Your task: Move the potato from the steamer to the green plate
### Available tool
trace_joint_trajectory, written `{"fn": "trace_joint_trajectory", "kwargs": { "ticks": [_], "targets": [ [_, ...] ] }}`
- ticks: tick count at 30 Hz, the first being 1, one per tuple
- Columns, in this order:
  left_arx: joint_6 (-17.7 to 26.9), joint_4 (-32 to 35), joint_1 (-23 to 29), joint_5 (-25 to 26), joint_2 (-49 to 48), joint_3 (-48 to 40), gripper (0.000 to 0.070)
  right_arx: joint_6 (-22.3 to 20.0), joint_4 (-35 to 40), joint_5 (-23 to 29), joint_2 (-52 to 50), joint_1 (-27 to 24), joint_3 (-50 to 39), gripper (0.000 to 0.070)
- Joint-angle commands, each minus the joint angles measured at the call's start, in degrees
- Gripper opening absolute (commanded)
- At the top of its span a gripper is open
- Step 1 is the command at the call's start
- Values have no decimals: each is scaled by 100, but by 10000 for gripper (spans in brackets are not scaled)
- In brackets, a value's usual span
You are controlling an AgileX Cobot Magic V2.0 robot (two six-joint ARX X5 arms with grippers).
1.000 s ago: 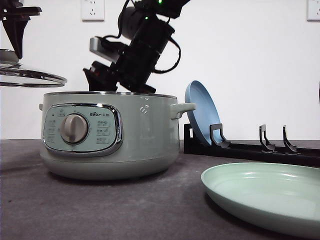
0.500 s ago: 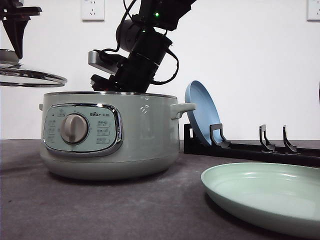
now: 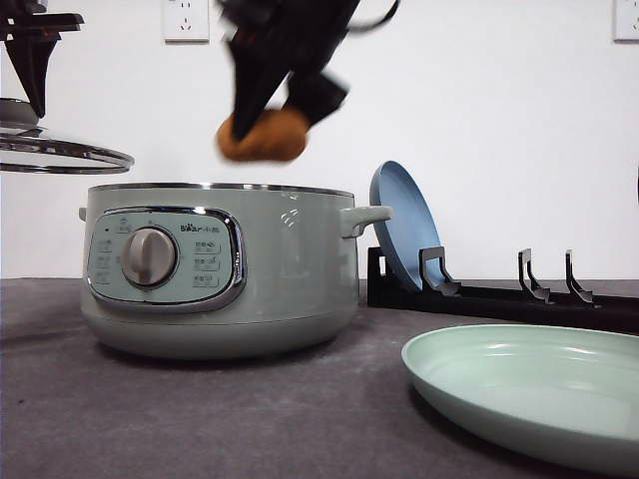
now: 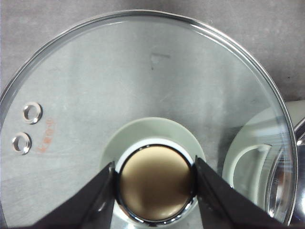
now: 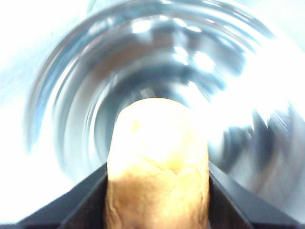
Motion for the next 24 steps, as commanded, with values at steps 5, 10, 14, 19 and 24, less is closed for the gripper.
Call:
{"fn": "trace_joint_trajectory", "kwargs": {
  "ticks": [5, 10, 14, 19, 24],
  "targets": [
    [-15, 135, 13, 24, -98, 251, 1, 134, -522, 41, -1083, -187, -460, 253],
    [-17, 103, 13, 24, -98, 251, 1, 138, -657, 581, -2482, -344, -1967, 253],
    [-17, 104, 13, 24, -98, 251, 1, 181, -533, 576, -3615, -507, -3278, 253],
    [-22, 87, 10, 24, -98, 251, 1, 366, -26, 557, -4935, -676, -4959, 253],
    [-42, 84, -26, 24, -98, 251, 1, 867, 841, 556, -5980, -698, -6653, 253]
  ]
}}
